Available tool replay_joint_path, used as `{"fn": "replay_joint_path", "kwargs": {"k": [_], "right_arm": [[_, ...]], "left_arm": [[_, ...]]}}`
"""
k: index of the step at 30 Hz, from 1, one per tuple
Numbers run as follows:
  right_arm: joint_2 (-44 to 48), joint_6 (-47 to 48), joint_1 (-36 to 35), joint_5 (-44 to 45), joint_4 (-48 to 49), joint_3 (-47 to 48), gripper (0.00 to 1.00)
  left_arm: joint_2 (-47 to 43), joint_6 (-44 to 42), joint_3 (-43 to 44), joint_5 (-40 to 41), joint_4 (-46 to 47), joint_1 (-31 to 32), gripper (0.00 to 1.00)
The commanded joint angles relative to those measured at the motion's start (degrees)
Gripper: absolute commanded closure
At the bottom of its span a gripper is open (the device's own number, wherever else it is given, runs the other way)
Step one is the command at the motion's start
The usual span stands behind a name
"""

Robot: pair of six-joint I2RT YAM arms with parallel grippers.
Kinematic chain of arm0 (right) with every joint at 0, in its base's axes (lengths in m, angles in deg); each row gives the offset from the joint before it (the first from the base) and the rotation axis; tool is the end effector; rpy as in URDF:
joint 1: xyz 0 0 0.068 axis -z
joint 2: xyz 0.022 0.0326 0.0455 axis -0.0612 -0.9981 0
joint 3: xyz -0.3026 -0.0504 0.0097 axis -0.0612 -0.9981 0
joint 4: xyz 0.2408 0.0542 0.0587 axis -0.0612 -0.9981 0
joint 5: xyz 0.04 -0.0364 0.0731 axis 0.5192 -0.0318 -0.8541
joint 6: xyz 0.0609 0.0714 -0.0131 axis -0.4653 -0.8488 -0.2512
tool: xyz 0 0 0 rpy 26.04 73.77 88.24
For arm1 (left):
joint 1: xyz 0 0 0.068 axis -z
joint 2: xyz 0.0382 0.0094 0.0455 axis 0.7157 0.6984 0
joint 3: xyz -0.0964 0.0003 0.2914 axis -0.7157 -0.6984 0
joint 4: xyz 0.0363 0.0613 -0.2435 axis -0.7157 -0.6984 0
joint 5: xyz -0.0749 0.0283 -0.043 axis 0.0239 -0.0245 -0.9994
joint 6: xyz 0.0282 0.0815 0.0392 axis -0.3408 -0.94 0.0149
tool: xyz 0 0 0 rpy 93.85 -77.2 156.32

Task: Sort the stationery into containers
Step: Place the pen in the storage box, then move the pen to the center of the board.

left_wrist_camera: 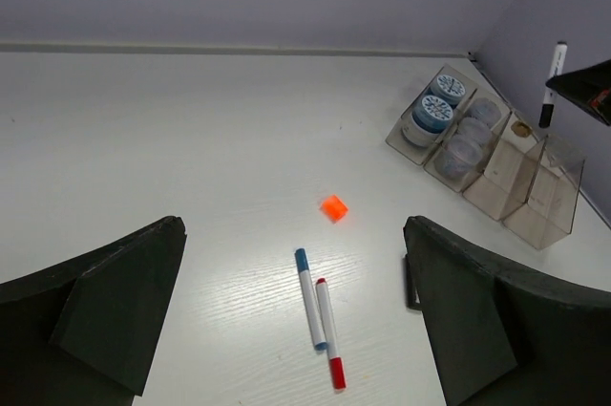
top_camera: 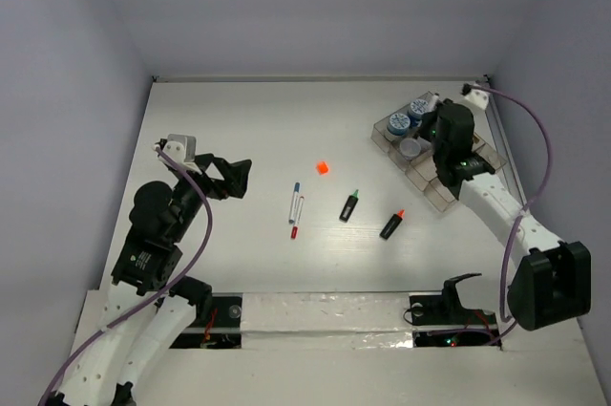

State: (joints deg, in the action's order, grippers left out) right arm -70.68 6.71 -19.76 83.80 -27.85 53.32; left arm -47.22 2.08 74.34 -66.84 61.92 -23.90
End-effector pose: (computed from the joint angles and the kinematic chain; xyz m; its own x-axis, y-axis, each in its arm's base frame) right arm 0.3189 0.0586 0.3474 -0.1536 0.4160 -0.8963 0.1991 0.9015 0.3843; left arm 0.1250 -0.0542 0.3886 -0.0078 -0.2405 -0.9706 0.4226 0.8789 -0.2212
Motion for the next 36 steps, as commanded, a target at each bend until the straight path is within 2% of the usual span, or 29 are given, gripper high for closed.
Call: {"fn": "replay_joint_path", "kwargs": {"k": [1, 4, 8, 14, 17, 21, 24, 26, 29, 31, 32, 35, 36], "right_arm": [[2.91, -3.69, 6.30, 0.18, 0.76, -6.05, 1.00], [4.50, -4.75, 12.00, -0.26, 1.55, -9.40, 1.00], [2.23, -5.89, 16.06, -1.67, 1.81, -10.90, 1.00], [-2.35, -8.09, 17.92, -3.51, 4.09, -12.13, 1.00], [-3.40, -8.62, 17.92, -3.08, 5.15, -12.48, 0.92], [-4.02, -8.27, 18.45, -3.16, 5.85, -12.84, 0.61], [-3.41, -7.40, 18.45, -3.43, 6.03, -12.66, 0.41], [-2.97, -6.17, 18.45, -4.65, 5.85, -12.05, 0.37], [-1.74, -3.27, 18.45, -11.84, 5.24, -10.56, 0.32], [-1.56, -2.47, 16.35, -19.56, 2.89, -9.16, 0.31], [-1.65, -0.73, 10.60, -19.77, 1.30, -7.15, 0.30], [-3.65, 3.23, -0.06, -18.02, -5.90, -3.62, 0.29], [-4.54, 3.59, -6.62, -18.11, -7.14, -2.22, 0.29]], "left_arm": [[0.23, -0.78, -0.27, -1.06, 2.37, 1.04, 0.01], [0.50, -0.78, -0.27, -1.14, 2.37, 1.05, 0.01], [0.85, -0.78, -0.27, -1.50, 2.37, 1.05, 0.01], [1.29, -0.86, -0.27, -1.58, 2.37, 1.05, 0.01], [1.46, -0.86, -0.18, -1.50, 2.37, 1.05, 0.01], [1.55, -0.86, -0.18, -1.32, 2.28, 1.05, 0.01], [1.73, -0.86, -0.18, -1.32, 2.28, 1.05, 0.01], [1.82, -0.86, -0.27, -1.32, 2.28, 1.05, 0.01], [1.99, -0.86, -0.18, -1.32, 2.28, 1.05, 0.01], [2.17, -0.86, -0.09, -1.50, 2.37, 1.05, 0.01], [2.25, -0.86, -0.01, -1.50, 2.37, 1.05, 0.01], [2.52, -0.86, -0.09, -1.15, 2.19, 1.05, 0.01], [2.52, -0.86, -0.09, -0.88, 2.10, 1.05, 0.01]]}}
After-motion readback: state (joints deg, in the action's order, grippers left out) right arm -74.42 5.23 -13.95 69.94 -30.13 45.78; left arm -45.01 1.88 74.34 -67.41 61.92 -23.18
